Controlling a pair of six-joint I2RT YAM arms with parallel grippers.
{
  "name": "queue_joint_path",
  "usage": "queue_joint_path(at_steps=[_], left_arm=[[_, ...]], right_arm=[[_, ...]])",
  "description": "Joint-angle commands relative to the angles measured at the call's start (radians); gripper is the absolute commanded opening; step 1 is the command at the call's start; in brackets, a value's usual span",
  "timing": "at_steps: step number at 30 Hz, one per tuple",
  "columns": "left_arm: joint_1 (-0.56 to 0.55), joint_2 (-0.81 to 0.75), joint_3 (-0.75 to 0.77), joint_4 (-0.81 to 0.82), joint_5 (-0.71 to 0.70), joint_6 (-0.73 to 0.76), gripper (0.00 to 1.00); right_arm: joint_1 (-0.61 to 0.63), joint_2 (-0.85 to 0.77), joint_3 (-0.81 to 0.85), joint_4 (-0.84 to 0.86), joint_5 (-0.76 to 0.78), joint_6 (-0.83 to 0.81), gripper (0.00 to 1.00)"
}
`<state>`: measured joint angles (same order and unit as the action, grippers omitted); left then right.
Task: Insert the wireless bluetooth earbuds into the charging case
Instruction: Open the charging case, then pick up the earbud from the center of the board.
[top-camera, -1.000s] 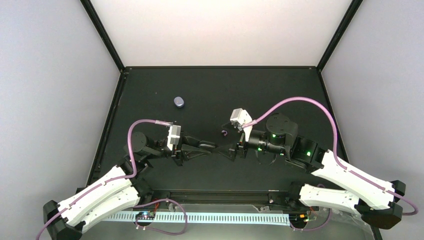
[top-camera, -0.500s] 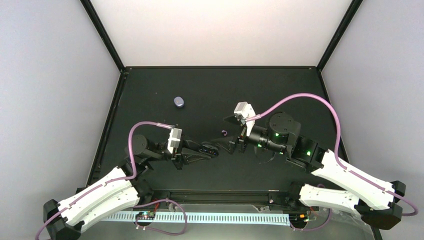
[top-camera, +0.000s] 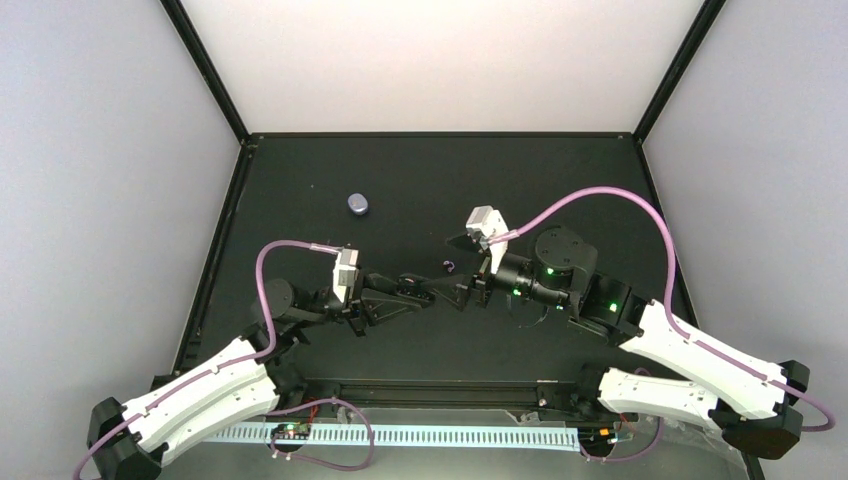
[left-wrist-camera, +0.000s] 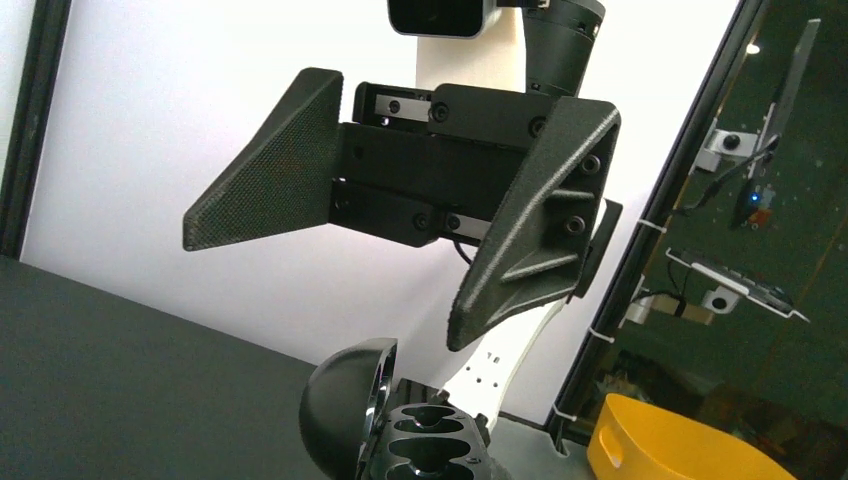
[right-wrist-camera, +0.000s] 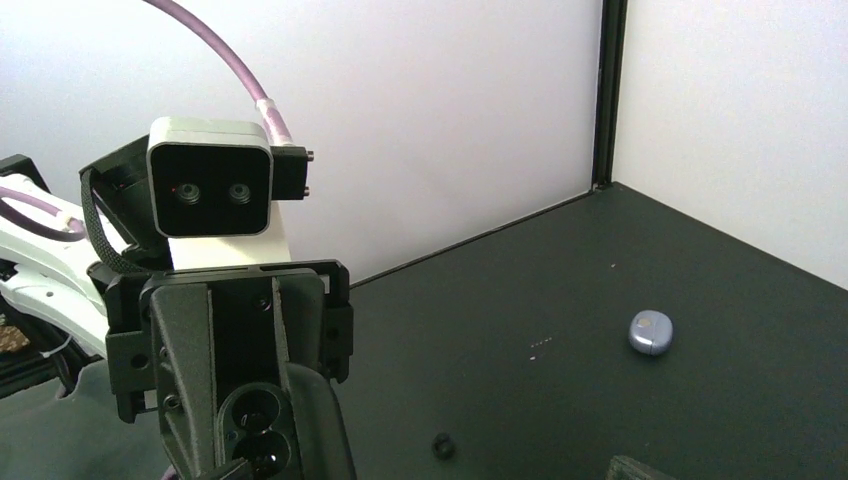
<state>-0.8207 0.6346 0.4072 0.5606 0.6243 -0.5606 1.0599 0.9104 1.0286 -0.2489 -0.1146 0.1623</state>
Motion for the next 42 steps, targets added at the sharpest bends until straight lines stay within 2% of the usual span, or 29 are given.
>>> queue_joint_path(at_steps=[1,5,7,10,17,20,24,29,33,42], left_arm=[[-0.008,-0.014,-0.018,0.067,-0.055,-0.055,0.02],[-0.008,-0.030,-0.050,0.075,-0.083,-0.078,0.02],[-0.008,-0.045,-0.058,0.058,-0.092,-0.078,0.01],[-0.008,-0.070,-0.058,0.023,-0.096,-0.063,0.02],[-0.008,-0.135,-0.051,-0.071,-0.111,-0.025,0.02],[-0.008,-0.158,-0.051,-0.103,-0.110,-0.010,0.02],[-0.008,-0.180,-0.057,-0.125,-0.109,0.009,0.02],[-0.009,-0.194,-0.056,-0.152,-0.103,0.035,0.02],[-0.008,-0.205,-0.056,-0.174,-0.103,0.050,0.02],[-0.008,-0.214,-0.059,-0.192,-0.102,0.064,0.01]], right_arm=[[-0.002,-0.024,-0.020,0.040,0.023,0.031,0.93],[-0.027,-0.082,-0.066,0.075,0.122,0.085,0.95],[-0.110,-0.117,-0.117,0.104,0.133,0.150,0.95],[-0.234,-0.133,-0.214,0.140,0.062,0.264,0.94],[-0.259,0.037,-0.337,0.188,0.015,0.352,0.89],[-0.258,0.184,-0.348,0.226,-0.032,0.360,0.84],[-0.258,0.366,-0.347,0.305,-0.108,0.369,0.69],[-0.256,0.542,-0.322,0.378,-0.163,0.406,0.56],[-0.241,0.631,-0.308,0.392,-0.138,0.426,0.46],[-0.190,0.734,-0.266,0.358,-0.072,0.410,0.37]])
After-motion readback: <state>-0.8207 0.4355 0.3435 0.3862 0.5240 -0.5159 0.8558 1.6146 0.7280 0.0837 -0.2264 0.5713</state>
